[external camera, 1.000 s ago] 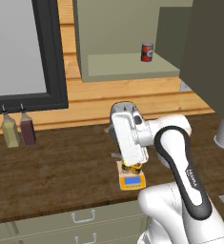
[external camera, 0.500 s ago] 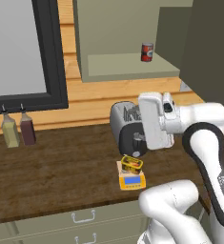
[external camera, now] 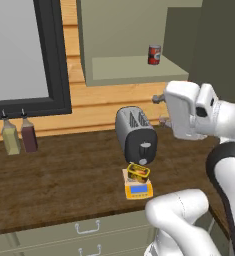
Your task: Pick the canned food and place it on the digital scale for weighing, and close the cabinet.
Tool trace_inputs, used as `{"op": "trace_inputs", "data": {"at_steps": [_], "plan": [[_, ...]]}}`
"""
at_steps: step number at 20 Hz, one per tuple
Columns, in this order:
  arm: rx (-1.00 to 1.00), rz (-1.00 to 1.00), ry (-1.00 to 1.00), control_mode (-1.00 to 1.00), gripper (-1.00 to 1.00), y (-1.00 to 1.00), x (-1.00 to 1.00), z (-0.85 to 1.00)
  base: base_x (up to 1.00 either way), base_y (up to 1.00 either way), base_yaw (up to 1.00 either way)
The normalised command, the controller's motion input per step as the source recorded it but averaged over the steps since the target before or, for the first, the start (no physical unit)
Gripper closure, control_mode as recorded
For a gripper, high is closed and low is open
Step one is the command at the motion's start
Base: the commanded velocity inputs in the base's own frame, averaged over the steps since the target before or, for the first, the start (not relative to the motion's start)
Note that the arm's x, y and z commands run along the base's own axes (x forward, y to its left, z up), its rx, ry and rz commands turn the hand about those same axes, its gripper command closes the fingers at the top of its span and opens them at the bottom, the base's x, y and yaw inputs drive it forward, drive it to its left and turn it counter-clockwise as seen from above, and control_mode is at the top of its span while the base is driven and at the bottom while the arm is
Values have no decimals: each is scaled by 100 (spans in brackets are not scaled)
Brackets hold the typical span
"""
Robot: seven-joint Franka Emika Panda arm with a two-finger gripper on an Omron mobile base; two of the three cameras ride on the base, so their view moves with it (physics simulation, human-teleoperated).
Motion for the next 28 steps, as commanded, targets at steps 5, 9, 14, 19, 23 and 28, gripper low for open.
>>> {"op": "trace_inputs", "data": {"at_steps": [5,9,14,19,23,28], "plan": [[2,-39,-56,-100,-100,47,-85,-4,0,0,0],[15,-14,-29,-100,-100,-94,-61,-11,0,0,0],[35,-9,-46,-100,-100,-96,-73,-74,0,0,0],[55,-20,-45,-100,-100,-66,-74,-88,0,0,0],[70,-24,-37,-100,-100,-49,-21,-100,0,0,0],[52,-21,-21,-100,-100,-25,34,-98,0,0,0]]}}
